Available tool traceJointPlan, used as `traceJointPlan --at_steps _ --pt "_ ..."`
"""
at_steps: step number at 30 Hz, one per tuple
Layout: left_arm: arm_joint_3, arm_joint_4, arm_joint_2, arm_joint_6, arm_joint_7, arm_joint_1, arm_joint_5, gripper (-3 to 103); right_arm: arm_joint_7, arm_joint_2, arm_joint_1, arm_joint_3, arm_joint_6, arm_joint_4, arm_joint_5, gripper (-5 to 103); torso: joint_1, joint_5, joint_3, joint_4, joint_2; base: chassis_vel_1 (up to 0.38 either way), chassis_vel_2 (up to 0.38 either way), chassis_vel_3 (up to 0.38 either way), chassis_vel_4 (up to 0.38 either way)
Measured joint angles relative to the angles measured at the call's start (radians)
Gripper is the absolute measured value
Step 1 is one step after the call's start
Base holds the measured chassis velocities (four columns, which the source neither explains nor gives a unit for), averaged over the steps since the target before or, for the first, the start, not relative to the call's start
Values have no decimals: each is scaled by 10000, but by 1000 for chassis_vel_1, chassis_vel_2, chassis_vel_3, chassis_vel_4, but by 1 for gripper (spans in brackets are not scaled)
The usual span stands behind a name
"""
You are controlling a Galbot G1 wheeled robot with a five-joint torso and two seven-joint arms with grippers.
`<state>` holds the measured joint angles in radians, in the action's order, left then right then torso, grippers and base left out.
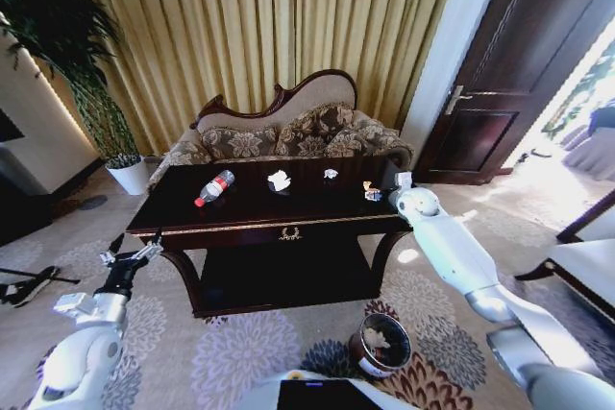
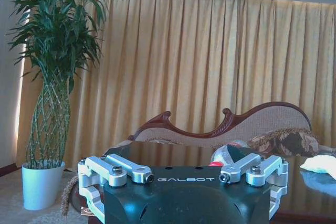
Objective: Move to the front of the table and place the trash on the table into the trash bin.
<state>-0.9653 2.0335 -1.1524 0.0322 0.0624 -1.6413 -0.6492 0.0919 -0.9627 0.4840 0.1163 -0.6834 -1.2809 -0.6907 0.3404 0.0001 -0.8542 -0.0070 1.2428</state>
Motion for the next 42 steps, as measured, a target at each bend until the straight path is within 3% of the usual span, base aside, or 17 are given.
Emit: traceJointPlan --at_steps 1,5,7,8,10,12,15,17,28,35,42 --pt "-1 -4 1 3 0 3 -2 100 1 0 10 16 -39 -15 -9 57 1 -1 0 0 0 0 0 0 0" --pt "-4 -12 2 7 2 10 -6 100 9 5 27 23 -69 -28 -9 47 1 -1 0 -1 0 0 0 0 0" --pt "-4 -26 2 9 3 13 -7 100 18 5 35 24 -77 -42 -2 47 1 -1 0 -1 0 0 0 0 0" --pt "-4 -33 3 13 3 15 -7 100 26 6 42 25 -81 -58 0 36 0 -1 0 -1 0 0 0 0 0" --pt "-4 -44 3 26 6 28 -9 100 44 5 55 55 -114 -139 -55 25 1 0 0 -1 0 0 0 0 0" --pt "-4 -50 5 32 6 34 -9 100 60 -2 60 80 -155 -196 -138 25 1 1 0 -1 0 0 0 0 0" --pt "-1 -79 2 56 10 46 -10 100 208 -30 134 266 -198 -450 -349 9 1 3 -1 1 -1 0 0 0 0" --pt "-1 -90 -6 72 15 42 -10 100 273 -32 208 424 -199 -643 -449 5 1 3 -1 0 0 0 0 0 0" --pt "-19 -239 -39 209 90 29 -10 100 424 180 999 1594 -78 -1807 -787 4 1 3 -1 -1 -1 0 0 0 0" --pt "56 -328 -36 225 119 154 -4 100 429 489 2376 2860 445 -2959 -1474 4 0 1 0 -5 0 0 0 0 0" --pt "129 -230 -30 139 111 235 1 100 312 227 3401 3951 687 -3981 -1611 4 0 1 0 1 0 0 0 0 0"
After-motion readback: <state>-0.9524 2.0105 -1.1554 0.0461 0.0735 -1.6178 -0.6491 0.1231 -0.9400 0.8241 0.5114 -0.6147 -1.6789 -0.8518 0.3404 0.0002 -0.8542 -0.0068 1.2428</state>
